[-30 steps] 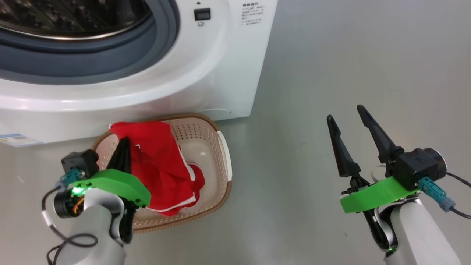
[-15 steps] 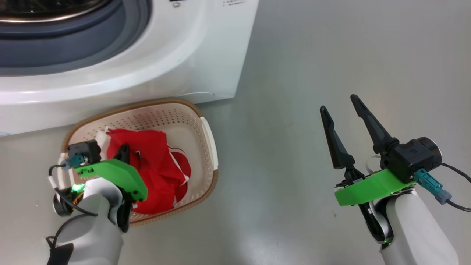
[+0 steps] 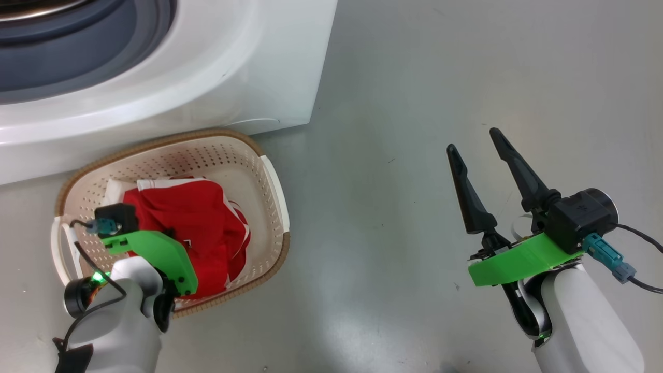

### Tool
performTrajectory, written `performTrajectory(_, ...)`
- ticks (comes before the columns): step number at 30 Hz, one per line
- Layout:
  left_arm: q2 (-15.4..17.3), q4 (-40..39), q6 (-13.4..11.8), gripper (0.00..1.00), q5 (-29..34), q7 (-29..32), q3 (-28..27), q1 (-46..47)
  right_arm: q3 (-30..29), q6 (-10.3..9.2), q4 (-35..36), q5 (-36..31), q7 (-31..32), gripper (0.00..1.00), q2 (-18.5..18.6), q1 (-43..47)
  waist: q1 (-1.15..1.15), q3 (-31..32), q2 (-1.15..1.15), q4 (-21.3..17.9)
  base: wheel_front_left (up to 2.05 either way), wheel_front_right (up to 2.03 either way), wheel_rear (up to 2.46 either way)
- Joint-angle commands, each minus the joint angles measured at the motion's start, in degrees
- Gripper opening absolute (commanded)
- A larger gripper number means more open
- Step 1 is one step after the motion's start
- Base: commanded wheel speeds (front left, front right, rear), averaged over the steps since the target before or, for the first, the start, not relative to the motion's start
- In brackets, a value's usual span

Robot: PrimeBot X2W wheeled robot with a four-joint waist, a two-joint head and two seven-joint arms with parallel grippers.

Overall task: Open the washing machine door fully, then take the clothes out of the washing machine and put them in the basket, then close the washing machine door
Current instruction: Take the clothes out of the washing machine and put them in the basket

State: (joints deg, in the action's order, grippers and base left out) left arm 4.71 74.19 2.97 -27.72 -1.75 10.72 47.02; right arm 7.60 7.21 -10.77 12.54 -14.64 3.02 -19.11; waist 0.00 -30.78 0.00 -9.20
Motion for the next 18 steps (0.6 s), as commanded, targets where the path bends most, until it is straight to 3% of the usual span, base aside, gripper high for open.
performTrajectory(1, 2.2, -0.4, -0.96, 0.36, 0.31, -0.23, -1.02, -0.45, 0.95, 0.28, 1.23, 0.2, -0.36, 1.0, -0.14, -0.39, 0.0, 0.02, 0.0, 0.12, 0.0, 0.0, 0.0)
performTrajectory(2, 2.27, -0.38, -1.07, 0.53, 0.41, -0.22, -0.85, -0.47, 0.92, 0.28, 1.17, 0.22, -0.36, 1.0, -0.14, -0.43, 0.0, 0.06, 0.0, 0.21, 0.0, 0.0, 0.0)
performTrajectory(3, 2.32, -0.37, -1.14, 0.81, 0.25, -0.47, -0.93, -0.4, 0.88, 0.28, 1.1, 0.23, -0.36, 1.0, -0.14, -0.47, 0.0, 0.1, 0.0, 0.33, 0.0, 0.0, 0.0)
performTrajectory(4, 2.29, -0.36, -1.13, 1.0, 0.14, -0.61, -0.94, -0.33, 0.83, 0.28, 1.02, 0.23, -0.36, 1.0, -0.14, -0.52, 0.0, 0.19, 0.0, 0.47, 0.0, 0.0, 0.0)
performTrajectory(9, 1.5, -0.49, 1.04, 1.0, -1.05, -4.59, -1.38, -0.07, 0.47, 0.28, 0.24, 0.16, -0.36, 1.0, -0.14, -0.64, 0.0, 1.12, 0.0, 1.4, 0.0, 0.0, 0.0)
performTrajectory(18, 0.54, -0.87, 2.49, 1.0, -1.34, -10.47, -0.7, -0.83, -0.06, 0.28, -0.89, -0.06, -0.36, 1.0, -0.14, -0.19, 0.0, 4.14, 0.0, 2.81, 0.0, 0.0, 0.0)
